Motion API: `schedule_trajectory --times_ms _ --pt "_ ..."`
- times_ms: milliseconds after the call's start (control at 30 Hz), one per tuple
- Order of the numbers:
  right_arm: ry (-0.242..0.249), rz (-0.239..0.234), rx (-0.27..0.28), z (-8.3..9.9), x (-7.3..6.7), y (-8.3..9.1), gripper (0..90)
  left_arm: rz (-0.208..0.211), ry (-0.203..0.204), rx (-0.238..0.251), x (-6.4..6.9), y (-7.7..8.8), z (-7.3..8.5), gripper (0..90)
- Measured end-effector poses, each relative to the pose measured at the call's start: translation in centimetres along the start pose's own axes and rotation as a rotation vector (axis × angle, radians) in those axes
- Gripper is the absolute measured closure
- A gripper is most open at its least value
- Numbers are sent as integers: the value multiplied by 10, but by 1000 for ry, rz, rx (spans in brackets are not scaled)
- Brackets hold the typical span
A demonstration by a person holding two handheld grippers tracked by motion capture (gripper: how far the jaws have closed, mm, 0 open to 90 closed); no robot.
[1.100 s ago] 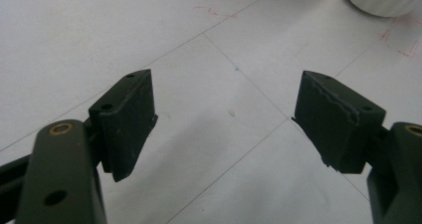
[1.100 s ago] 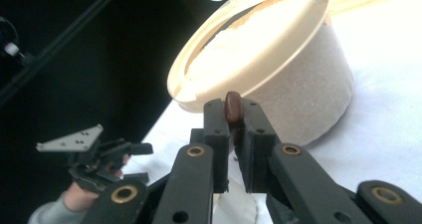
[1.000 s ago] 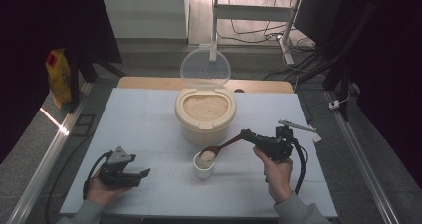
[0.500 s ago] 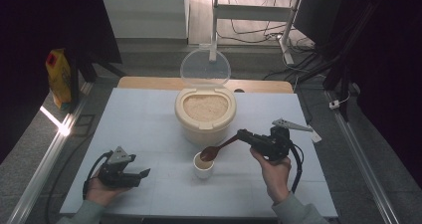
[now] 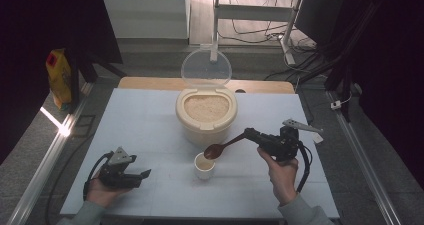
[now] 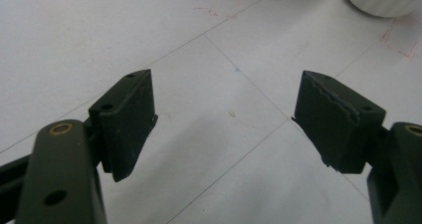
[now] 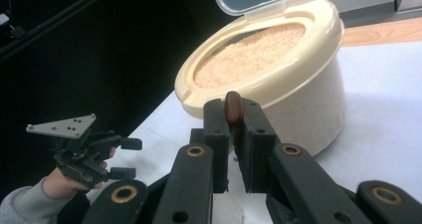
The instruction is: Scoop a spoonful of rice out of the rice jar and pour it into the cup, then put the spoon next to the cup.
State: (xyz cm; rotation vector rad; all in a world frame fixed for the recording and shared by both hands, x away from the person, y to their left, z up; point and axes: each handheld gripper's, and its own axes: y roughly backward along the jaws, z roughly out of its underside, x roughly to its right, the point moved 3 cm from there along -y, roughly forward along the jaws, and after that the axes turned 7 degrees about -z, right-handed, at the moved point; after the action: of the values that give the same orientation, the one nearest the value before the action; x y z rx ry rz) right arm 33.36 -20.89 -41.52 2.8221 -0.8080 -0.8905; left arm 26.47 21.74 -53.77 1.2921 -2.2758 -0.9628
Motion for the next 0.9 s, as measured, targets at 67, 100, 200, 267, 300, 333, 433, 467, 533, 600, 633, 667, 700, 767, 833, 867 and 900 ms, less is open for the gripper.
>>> schedule_trajectory --times_ms 67,100,200,267,300,333,433,467,533,600,633,667,700,767,833,867,900 --pt "-5 -7 8 -2 1 4 836 0 -1 -2 0 0 0 238" --pt "-8 -9 13 -3 1 7 836 0 -1 -2 0 -1 0 238" --pt "-3 -11 19 -7 1 14 835 1 -1 -4 0 -1 0 238" --pt "1 -7 26 -10 0 20 836 0 0 -2 0 -1 0 238" --pt "8 -3 28 -11 0 24 836 0 1 -1 0 0 0 238" --pt "9 0 27 -12 0 28 835 -1 1 1 0 0 0 238" --pt "7 10 22 -14 1 39 836 -2 3 3 0 0 -1 238" --pt "8 13 16 -15 2 42 836 -2 2 2 0 0 -1 238" --pt "2 21 6 -14 3 46 836 -1 1 1 0 0 0 238" --pt "-4 28 -18 -12 4 50 835 0 0 1 0 0 -1 238" --pt "-7 28 -26 -12 5 51 835 -1 0 1 0 0 -1 238" --pt "-10 29 -39 -10 6 52 836 -1 0 0 0 0 -1 238" --pt "-11 27 -54 -9 6 53 835 -1 1 0 0 0 -1 238" --pt "-16 28 -80 -6 8 52 835 -2 0 0 0 -1 -1 238" --pt "-25 22 -115 -1 10 50 835 -3 0 -1 0 -1 -1 238" --pt "-29 17 -125 1 10 49 835 -2 0 0 0 -1 -1 238" --pt "-36 10 -143 4 11 47 835 -3 0 -2 0 -1 -1 238"
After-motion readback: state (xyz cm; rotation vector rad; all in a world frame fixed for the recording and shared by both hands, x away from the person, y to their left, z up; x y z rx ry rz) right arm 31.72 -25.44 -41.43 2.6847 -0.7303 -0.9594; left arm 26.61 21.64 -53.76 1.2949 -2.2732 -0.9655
